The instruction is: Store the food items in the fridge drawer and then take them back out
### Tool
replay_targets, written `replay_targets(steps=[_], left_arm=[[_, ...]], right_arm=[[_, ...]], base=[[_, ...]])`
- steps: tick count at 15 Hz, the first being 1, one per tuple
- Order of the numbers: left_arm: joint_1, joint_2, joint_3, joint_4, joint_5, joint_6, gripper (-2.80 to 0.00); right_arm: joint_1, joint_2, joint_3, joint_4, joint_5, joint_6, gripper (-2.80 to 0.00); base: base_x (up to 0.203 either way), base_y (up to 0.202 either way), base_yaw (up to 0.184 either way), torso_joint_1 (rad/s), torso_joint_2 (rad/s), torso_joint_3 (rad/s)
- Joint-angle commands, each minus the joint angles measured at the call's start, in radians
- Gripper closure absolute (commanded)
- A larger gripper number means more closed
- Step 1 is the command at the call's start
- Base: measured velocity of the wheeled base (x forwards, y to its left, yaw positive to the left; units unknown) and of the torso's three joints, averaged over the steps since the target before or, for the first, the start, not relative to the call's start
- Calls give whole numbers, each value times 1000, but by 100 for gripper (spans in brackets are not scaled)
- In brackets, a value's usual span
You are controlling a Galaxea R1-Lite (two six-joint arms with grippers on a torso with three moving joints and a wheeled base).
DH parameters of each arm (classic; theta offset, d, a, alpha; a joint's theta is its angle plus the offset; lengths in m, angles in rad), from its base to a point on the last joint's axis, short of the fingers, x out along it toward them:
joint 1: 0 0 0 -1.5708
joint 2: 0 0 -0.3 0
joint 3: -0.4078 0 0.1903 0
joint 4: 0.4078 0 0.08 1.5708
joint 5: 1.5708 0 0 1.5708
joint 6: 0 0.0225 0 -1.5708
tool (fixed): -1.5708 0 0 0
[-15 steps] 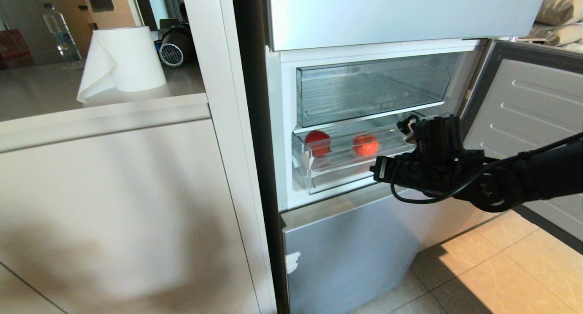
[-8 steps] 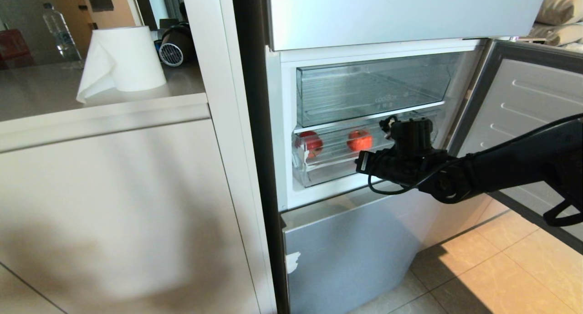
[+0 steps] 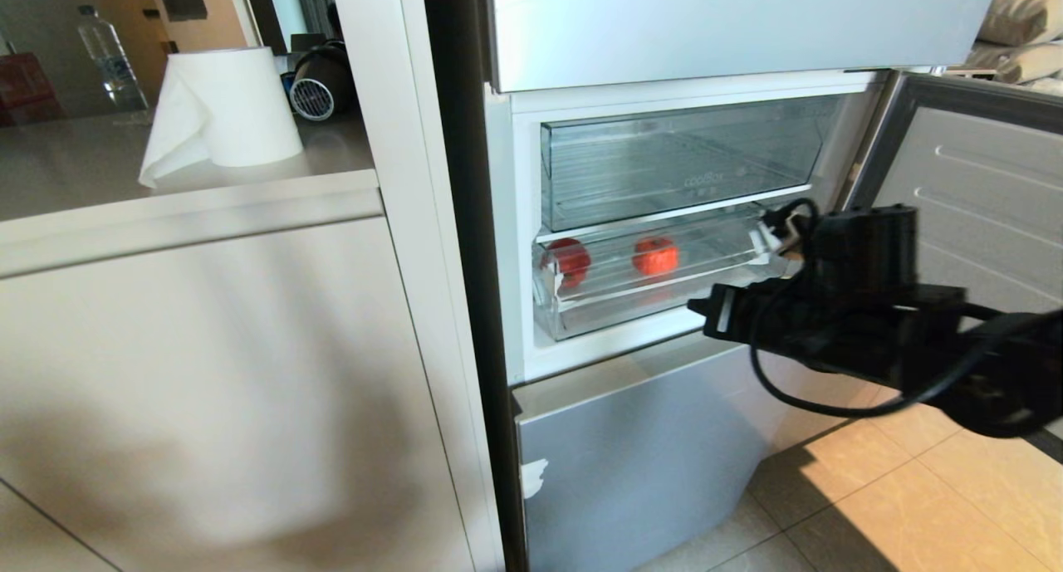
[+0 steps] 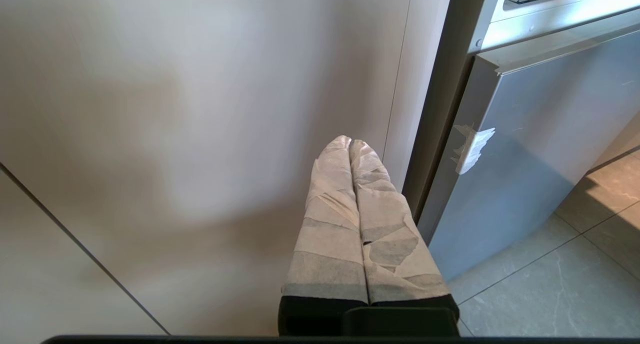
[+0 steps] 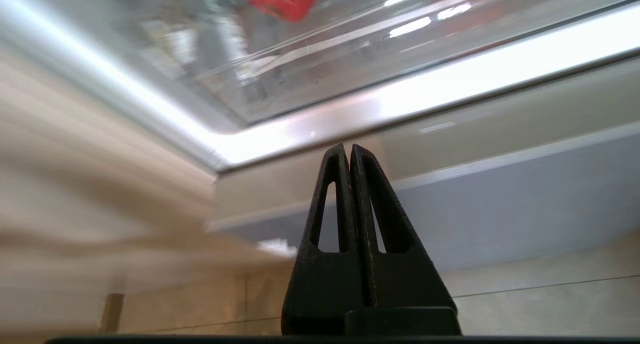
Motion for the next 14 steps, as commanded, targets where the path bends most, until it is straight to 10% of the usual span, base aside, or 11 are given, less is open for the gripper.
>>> replay_targets(steps=[1,8,14], left_arm=[[0,0,0,1,0,0,0],[0,0,0,0,0,0,0],[0,0,0,1,0,0,0]], right_arm=[[8,-361,127,40,-11,-18,0],[-231,-1289,633,366,-6,-239,0],[-384,-1685,915,418,93,-513,0]], base=[[0,0,0,0,0,0],[0,0,0,0,0,0],[0,0,0,0,0,0]])
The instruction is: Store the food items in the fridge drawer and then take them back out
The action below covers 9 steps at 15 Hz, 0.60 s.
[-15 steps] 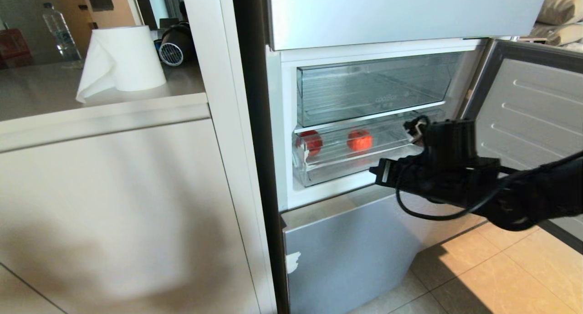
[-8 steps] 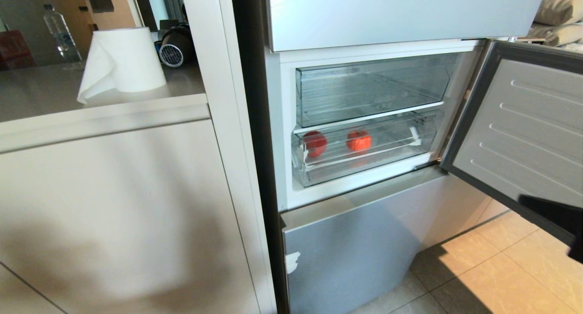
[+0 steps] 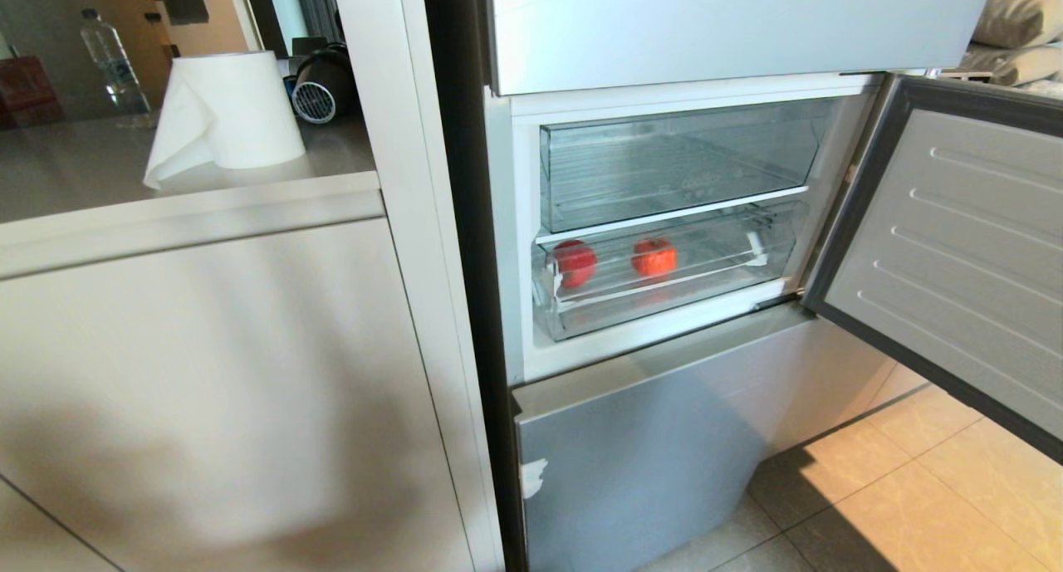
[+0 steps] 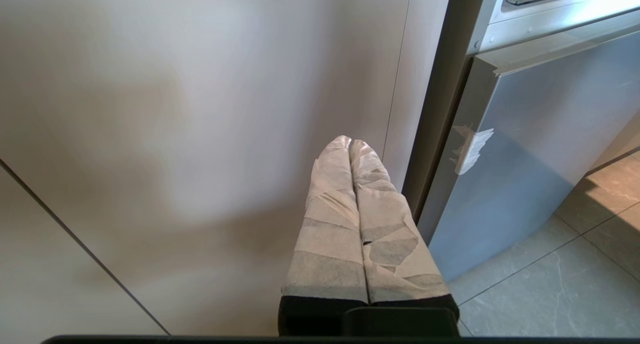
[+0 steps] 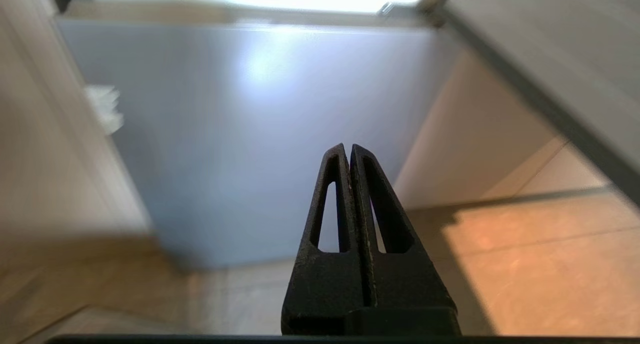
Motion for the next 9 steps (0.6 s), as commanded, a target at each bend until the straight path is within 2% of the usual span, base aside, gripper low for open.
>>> replay_targets(steps=[1,3,9], left_arm=[[0,0,0,0,0,0,0],[0,1,0,0,0,0,0],[0,0,0,0,0,0,0]], right_arm=[[-17,-153,25,13,-29,-12,0],[-22,-153,30,83,-66,-14,0],[-22,-153,30,79,-70,1,0]], base=[[0,0,0,0,0,0],[0,0,0,0,0,0],[0,0,0,0,0,0]])
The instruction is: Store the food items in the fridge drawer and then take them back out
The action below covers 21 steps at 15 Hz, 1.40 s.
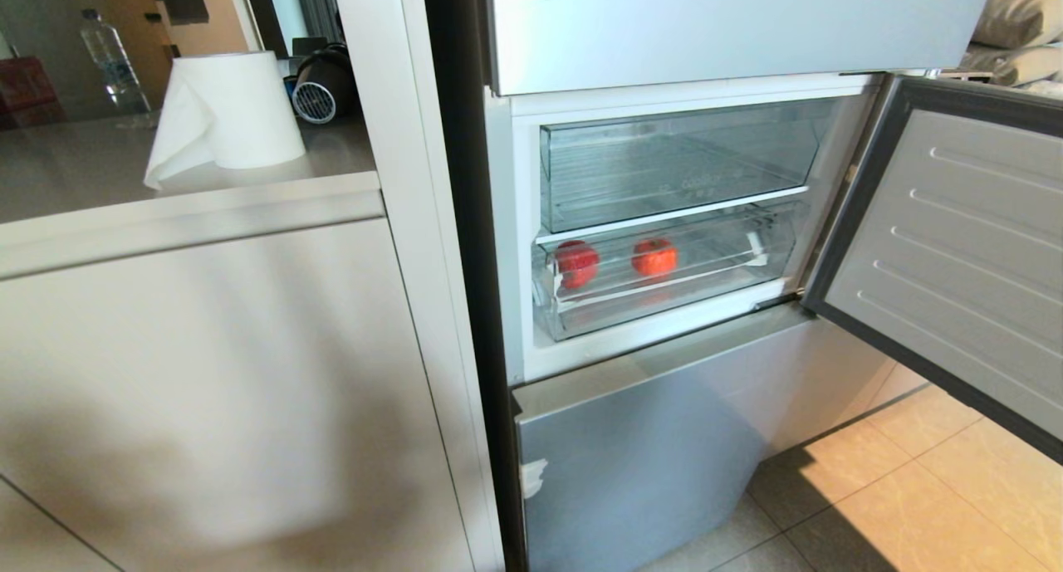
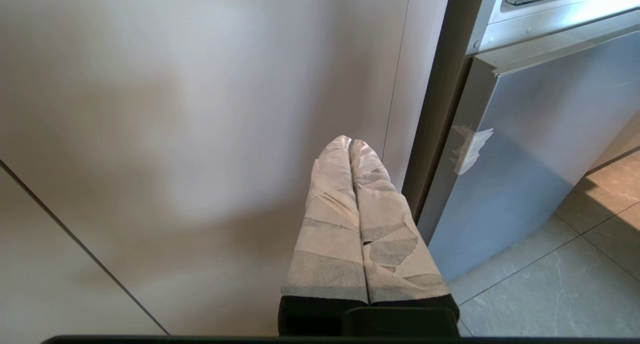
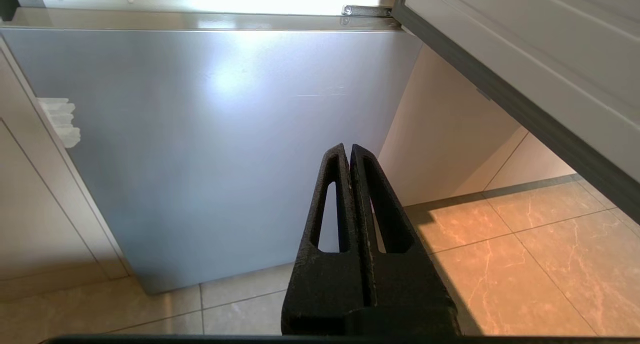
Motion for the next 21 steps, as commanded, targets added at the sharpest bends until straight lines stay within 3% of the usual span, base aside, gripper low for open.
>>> replay_targets(steps=[1,4,16,17,19,21], left_arm=[[0,1,0,0,0,1,0],[0,0,0,0,0,1,0],[0,1,0,1,0,0,0],[0,0,0,1,0,0,0],[0,0,0,0,0,0,0],[0,1,0,0,0,0,0]], right_arm=[[0,0,0,4,1,2,0],[0,0,0,4,1,15,0],[-1,27,-4,-40,4,30,0],[-5,81,-19,-142,1,87,0],[-26,201,-140,-277,-73,308,0],[-150,364,-291,-318,-171,557,0]], base=[[0,0,0,0,0,0],[-1,2,-43,3,1,1],[-1,6,-151,1,3,2],[0,0,0,0,0,0],[0,0,0,0,0,0],[0,0,0,0,0,0]])
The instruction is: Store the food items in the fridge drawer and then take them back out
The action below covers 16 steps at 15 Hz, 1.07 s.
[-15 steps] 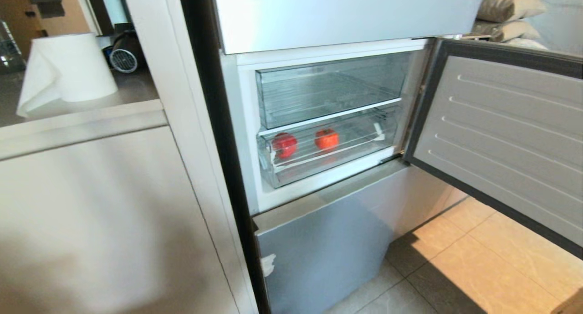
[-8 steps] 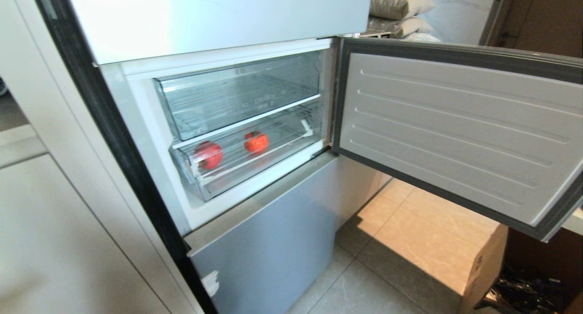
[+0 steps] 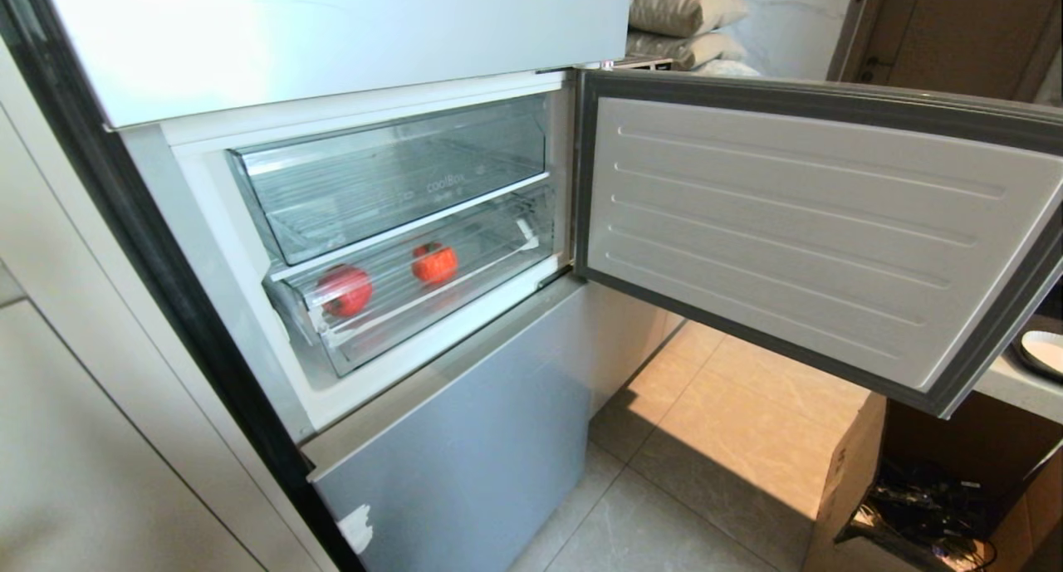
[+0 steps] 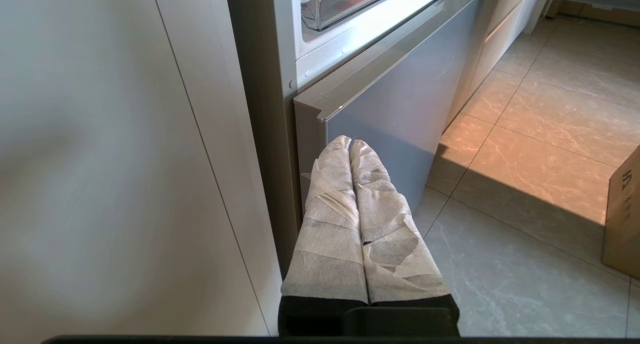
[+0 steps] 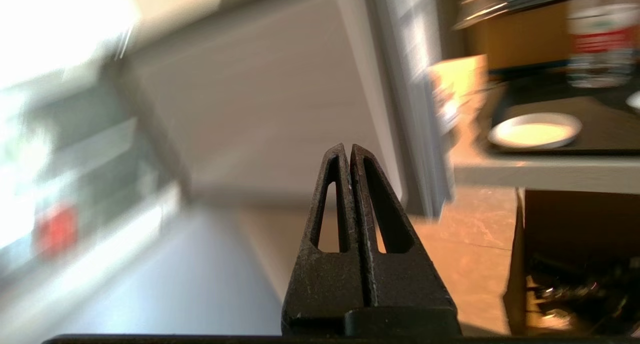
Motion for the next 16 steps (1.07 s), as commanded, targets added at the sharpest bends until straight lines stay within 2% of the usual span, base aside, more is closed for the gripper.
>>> replay_targets(steps=[1,3,4,6,7,11,16], left_arm=[[0,0,0,1,0,0,0],[0,0,0,0,0,0,0],[0,1,0,0,0,0,0],[0,0,0,0,0,0,0],[0,0,0,0,0,0,0],[0,0,0,0,0,0,0],[0,1,0,0,0,0,0]], right_arm=[[-149,194,-112,-27,-49,233,0],[-389,367,-153,-104,-52,366,0],[-520,443,-161,-160,-6,415,0],[-735,616,-184,-253,160,496,0],[-795,723,-211,-289,245,535,0],[-888,1089,-423,-360,458,624,0],[-905,1369,-699,-395,677,686,0]], base=[[0,0,0,0,0,0],[0,0,0,0,0,0],[0,0,0,0,0,0],[0,0,0,0,0,0],[0,0,0,0,0,0],[0,0,0,0,0,0],[0,0,0,0,0,0]])
